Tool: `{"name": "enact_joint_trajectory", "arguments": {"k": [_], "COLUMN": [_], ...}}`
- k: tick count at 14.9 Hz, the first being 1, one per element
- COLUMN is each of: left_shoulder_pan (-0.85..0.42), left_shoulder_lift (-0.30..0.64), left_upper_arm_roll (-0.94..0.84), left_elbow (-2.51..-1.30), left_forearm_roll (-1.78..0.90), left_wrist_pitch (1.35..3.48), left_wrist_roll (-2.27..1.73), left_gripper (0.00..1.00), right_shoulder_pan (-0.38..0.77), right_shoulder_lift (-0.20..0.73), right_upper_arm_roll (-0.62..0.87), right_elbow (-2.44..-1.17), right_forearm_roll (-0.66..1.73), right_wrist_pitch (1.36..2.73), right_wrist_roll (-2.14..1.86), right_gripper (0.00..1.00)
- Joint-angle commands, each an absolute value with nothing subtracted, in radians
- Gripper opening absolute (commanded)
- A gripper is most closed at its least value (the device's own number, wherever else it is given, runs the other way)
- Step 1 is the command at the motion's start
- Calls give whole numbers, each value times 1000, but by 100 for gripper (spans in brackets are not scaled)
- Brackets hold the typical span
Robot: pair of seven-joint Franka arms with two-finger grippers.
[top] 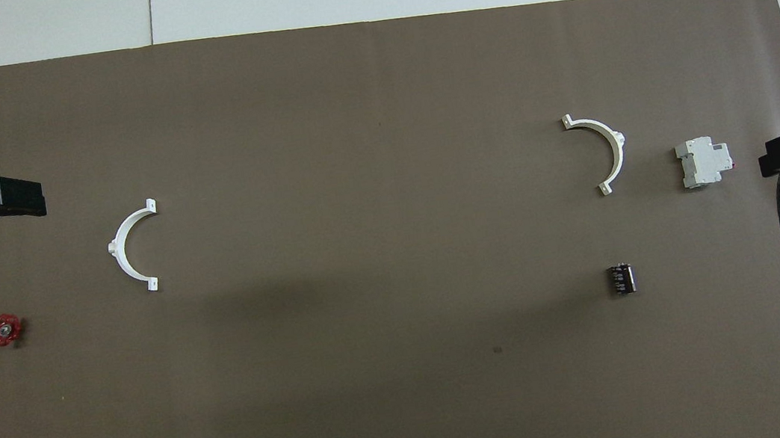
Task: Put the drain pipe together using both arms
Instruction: 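Move the right gripper toward the white clamp half near it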
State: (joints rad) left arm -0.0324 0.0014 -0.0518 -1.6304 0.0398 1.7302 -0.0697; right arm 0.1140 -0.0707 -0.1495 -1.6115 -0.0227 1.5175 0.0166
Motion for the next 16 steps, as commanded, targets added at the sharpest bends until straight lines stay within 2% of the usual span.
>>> {"name": "enact_joint_trajectory", "arguments": {"k": [1,4,5,7,8,13,16], "left_shoulder_pan": [-29,-28,-28,-28,-28,-28,-28], "left_shoulder_lift": [-26,-26,-26,-25,-25,-25,-25], "left_upper_arm_roll": [-49,-49,-49,-49,-49,-49,-49], "left_elbow": [-1658,-1657,-1658,-1657,-1657,-1657,-1658], "left_forearm_roll": [25,25,25,25,25,25,25], "left_wrist_pitch": [1727,1727,1726,1726,1726,1727,1727], "left_wrist_roll": [-67,-67,-67,-67,-67,-69,-69], "left_gripper": [100,100,100,100,100,100,100], "right_shoulder_pan": [112,114,115,115,112,107,112], "right_shoulder_lift": [-87,-89,-100,-63,-19,276,388], "right_upper_arm_roll": [-149,-147,-146,-146,-146,-144,-117], "right_elbow": [-1637,-1653,-1704,-1729,-1726,-1698,-1672], "right_forearm_roll": [-25,-25,-17,-12,-9,75,129], "right_wrist_pitch": [1546,1574,1591,1718,1758,2155,2212], "right_wrist_roll": [35,11,-36,-92,-125,-337,-434], "right_gripper": [100,100,100,100,100,100,100]}}
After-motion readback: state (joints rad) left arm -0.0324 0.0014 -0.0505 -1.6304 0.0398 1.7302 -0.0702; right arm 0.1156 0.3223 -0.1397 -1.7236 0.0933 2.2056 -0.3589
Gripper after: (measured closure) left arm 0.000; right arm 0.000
